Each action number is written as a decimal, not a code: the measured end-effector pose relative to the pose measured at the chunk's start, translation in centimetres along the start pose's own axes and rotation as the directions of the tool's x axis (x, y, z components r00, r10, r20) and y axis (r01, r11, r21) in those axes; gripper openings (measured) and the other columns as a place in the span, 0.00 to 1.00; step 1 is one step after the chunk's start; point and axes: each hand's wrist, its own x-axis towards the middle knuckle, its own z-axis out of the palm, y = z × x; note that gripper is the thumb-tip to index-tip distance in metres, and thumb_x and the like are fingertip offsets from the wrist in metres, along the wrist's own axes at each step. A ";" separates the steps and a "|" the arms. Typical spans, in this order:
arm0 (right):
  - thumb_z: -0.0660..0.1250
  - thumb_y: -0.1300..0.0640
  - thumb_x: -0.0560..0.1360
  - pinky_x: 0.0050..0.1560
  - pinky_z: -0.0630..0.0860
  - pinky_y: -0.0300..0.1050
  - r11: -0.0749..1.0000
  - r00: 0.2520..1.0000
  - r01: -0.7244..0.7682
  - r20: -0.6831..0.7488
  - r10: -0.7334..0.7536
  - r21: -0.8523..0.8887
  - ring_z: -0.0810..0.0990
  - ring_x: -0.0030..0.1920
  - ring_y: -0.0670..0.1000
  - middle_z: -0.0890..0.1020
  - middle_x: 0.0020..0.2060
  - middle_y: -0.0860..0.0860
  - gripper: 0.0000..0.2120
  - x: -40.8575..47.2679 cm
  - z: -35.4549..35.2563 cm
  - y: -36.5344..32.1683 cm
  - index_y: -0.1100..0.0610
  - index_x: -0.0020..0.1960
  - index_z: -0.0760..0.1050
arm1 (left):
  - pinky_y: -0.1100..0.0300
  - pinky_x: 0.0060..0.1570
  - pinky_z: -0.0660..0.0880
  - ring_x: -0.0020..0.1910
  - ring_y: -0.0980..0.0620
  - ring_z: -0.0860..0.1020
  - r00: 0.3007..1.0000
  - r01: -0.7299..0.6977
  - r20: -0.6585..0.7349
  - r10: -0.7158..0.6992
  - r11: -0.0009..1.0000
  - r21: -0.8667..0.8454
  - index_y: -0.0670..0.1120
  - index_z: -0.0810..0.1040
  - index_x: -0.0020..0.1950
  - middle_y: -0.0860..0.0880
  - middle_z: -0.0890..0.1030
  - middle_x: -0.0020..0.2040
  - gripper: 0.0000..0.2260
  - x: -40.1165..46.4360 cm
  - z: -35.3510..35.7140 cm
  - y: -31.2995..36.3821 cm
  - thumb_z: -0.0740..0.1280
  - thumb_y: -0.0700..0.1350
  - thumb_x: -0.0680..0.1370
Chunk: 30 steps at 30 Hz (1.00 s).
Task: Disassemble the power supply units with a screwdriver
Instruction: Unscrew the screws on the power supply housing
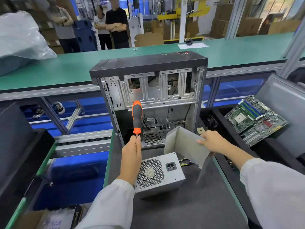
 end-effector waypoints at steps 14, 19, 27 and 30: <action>0.68 0.52 0.77 0.36 0.79 0.45 0.568 0.877 -0.449 0.460 0.136 0.690 0.81 0.43 0.53 0.83 0.46 0.56 0.16 0.8 5.6 8.5 0.61 0.60 0.77 | 0.66 0.27 0.63 0.28 0.57 0.66 0.998 -0.058 0.035 0.057 0.998 0.036 0.56 0.60 0.37 0.57 0.64 0.29 0.14 0.2 0.2 -0.4 0.48 0.61 0.79; 0.68 0.52 0.77 0.37 0.81 0.48 0.594 0.844 -0.521 0.471 0.255 0.612 0.79 0.46 0.58 0.78 0.50 0.61 0.18 1.1 8.0 10.2 0.66 0.59 0.75 | 0.67 0.27 0.64 0.28 0.58 0.67 0.998 -0.047 0.037 0.046 0.998 0.039 0.56 0.60 0.37 0.56 0.65 0.29 0.14 0.2 0.2 -0.5 0.48 0.60 0.79; 0.60 0.47 0.80 0.44 0.71 0.44 0.933 0.980 0.020 0.192 0.053 -0.359 0.73 0.38 0.52 0.72 0.38 0.52 0.16 -0.7 1.5 2.3 0.57 0.39 0.64 | 0.69 0.27 0.66 0.29 0.61 0.70 0.998 -0.021 0.064 0.017 0.998 0.059 0.56 0.61 0.37 0.55 0.67 0.30 0.11 0.4 0.3 -0.5 0.51 0.55 0.79; 0.72 0.39 0.68 0.67 0.67 0.50 0.931 0.900 0.326 0.356 -0.252 -0.164 0.68 0.68 0.52 0.67 0.70 0.51 0.42 -2.6 1.1 -2.2 0.52 0.74 0.58 | 0.67 0.26 0.63 0.28 0.59 0.67 0.997 -0.040 0.068 0.035 0.996 0.078 0.56 0.60 0.36 0.55 0.65 0.29 0.12 0.5 0.2 -0.4 0.52 0.54 0.80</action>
